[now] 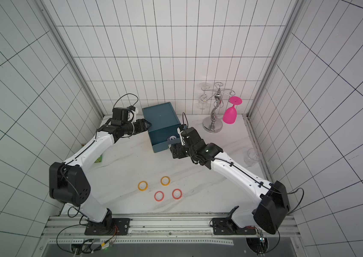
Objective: Place the transparent tape into the drawer according to color
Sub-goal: Place the tape in the drawer, then close the drawer in the storage box.
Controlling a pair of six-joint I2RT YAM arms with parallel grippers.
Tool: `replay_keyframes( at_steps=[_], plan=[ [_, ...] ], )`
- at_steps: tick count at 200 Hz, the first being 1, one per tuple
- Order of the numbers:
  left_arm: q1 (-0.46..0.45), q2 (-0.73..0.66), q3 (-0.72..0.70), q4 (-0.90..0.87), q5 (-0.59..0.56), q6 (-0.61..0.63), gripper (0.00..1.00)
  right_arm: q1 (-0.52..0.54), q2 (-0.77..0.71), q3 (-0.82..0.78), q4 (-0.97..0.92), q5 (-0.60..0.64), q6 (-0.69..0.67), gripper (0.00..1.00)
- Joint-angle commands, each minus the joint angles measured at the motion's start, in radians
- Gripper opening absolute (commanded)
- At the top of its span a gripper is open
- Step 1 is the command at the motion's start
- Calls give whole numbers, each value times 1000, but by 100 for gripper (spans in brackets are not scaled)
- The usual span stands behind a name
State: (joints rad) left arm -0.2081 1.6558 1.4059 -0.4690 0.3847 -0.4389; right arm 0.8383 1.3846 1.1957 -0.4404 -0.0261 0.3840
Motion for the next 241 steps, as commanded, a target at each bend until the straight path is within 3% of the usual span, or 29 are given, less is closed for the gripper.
replay_keyframes(
  at_steps=[1,32,146,241],
  plan=[
    [-7,19,26,6,-10,5,60,10,9,-41,98,-22,17,78],
    [-7,23,18,0,-17,10,59,12,50,-52,169,-12,5,65],
    [-4,21,20,-20,8,19,59,14,201,12,410,88,-103,63],
    [1,12,19,-31,28,29,59,8,355,118,552,98,-157,64]
  ],
)
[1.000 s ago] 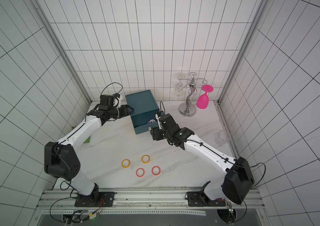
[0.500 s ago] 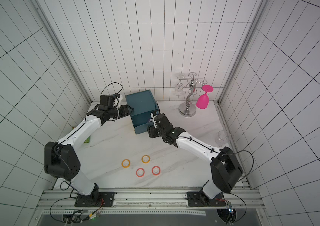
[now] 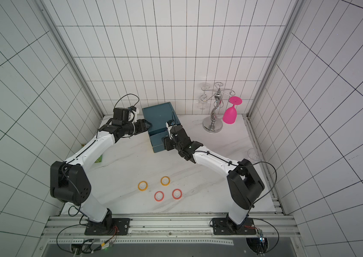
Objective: Place the transparent tape into the drawer according to color
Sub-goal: Close the drawer in the storage box, then open the drawer in the storage box.
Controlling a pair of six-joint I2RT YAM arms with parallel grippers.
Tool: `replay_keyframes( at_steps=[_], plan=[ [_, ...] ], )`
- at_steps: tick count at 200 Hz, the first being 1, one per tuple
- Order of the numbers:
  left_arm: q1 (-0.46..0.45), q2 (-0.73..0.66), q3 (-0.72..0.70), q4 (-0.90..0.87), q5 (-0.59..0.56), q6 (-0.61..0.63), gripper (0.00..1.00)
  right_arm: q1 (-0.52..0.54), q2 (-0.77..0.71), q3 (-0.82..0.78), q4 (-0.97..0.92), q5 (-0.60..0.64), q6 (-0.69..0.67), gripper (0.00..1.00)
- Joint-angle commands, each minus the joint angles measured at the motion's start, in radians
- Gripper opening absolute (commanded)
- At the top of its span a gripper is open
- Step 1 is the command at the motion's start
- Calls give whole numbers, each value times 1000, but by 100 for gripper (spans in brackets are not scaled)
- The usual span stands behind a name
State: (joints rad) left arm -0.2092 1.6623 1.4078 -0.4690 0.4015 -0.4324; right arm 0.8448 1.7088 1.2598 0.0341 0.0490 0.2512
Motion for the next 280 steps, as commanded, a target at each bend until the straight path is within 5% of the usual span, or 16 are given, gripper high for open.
replay_keyframes(
  at_steps=[1,145,218,280],
  plan=[
    [2,5,17,-31,12,22,59,2,32,55,78,23,-24,64],
    [4,-10,8,-36,33,29,59,-3,86,89,108,13,3,65],
    [11,-11,1,-30,39,28,59,-34,-4,-173,220,-150,311,66],
    [13,-8,-7,-21,46,21,59,-89,77,-215,383,-275,464,65]
  ],
)
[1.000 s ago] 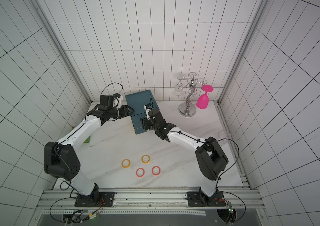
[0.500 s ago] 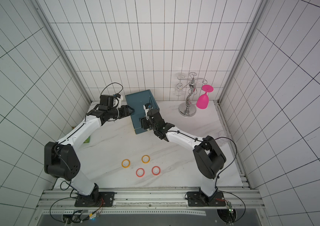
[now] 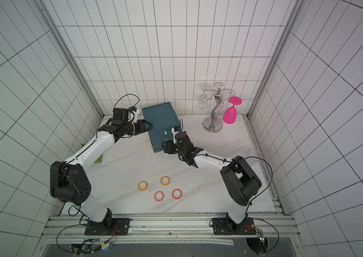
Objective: Place the transparent tape into the drawer according to color
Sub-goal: Open the drawer in the storage box.
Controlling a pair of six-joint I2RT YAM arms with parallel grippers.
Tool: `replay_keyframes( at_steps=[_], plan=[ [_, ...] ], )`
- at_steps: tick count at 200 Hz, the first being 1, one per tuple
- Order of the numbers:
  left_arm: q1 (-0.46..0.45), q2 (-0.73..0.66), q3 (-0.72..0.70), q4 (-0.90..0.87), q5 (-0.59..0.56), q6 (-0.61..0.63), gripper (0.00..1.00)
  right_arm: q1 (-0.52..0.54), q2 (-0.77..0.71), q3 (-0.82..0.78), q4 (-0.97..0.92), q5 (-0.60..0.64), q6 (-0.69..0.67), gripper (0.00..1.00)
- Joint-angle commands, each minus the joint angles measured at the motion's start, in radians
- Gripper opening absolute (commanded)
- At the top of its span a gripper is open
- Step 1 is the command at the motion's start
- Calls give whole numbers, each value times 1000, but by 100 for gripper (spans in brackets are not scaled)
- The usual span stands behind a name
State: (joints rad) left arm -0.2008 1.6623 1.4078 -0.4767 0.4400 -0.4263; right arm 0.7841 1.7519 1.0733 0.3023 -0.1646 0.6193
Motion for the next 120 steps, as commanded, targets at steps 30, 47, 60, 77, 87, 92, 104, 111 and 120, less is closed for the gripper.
replay_keyframes(
  at_steps=[30,47,60,77,87,92,104,111,120],
  plan=[
    [8,-9,-4,-13,12,15,59,-54,70,-31,168,-82,148,63],
    [9,-9,-2,-14,14,15,59,-63,82,-31,187,-84,160,61],
    [11,-11,-2,-13,14,15,59,-68,91,-31,199,-88,167,59],
    [14,-12,-3,-13,16,15,59,-74,100,-33,219,-92,178,56],
    [15,-11,-3,-14,17,15,59,-75,105,-32,225,-94,180,54],
    [15,-12,-3,-13,17,15,59,-75,108,-31,228,-96,184,53],
    [17,-12,-3,-13,18,16,59,-75,117,-32,240,-102,191,50],
    [17,-12,-3,-13,19,15,59,-75,121,-30,247,-104,195,49],
    [17,-12,-4,-13,19,14,59,-75,126,-30,254,-105,197,47]
  ],
)
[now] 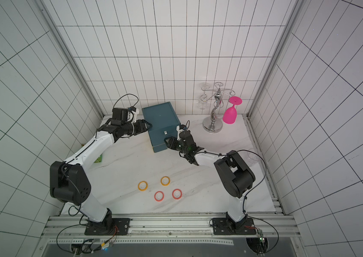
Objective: Place the transparent tape into the drawer according to color
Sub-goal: Open the drawer in the storage box.
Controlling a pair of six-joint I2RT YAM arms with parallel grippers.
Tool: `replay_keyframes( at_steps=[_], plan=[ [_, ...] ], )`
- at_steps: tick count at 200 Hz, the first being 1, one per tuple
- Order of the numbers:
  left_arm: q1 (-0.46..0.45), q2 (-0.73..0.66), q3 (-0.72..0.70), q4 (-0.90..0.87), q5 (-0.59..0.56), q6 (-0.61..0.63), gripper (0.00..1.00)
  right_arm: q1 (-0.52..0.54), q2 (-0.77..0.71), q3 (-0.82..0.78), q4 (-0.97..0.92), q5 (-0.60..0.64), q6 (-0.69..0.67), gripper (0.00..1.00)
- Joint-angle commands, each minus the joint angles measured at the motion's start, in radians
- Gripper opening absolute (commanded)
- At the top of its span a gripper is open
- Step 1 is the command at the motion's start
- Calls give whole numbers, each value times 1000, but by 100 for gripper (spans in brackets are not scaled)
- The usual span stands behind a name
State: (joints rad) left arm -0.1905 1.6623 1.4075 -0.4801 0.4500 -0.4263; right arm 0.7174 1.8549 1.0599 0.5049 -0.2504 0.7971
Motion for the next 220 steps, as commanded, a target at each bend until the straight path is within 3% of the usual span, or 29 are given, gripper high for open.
replay_keyframes(
  at_steps=[1,97,134,220],
  plan=[
    [6,-12,-3,-9,9,14,59,-9,24,-17,52,-19,19,47],
    [6,-12,-5,-12,15,19,59,-12,63,-2,83,3,39,26],
    [7,-15,-6,-14,15,19,59,-12,58,-23,90,5,51,0],
    [8,-9,-5,-3,19,9,59,30,-176,-268,16,15,56,0]
  ],
)
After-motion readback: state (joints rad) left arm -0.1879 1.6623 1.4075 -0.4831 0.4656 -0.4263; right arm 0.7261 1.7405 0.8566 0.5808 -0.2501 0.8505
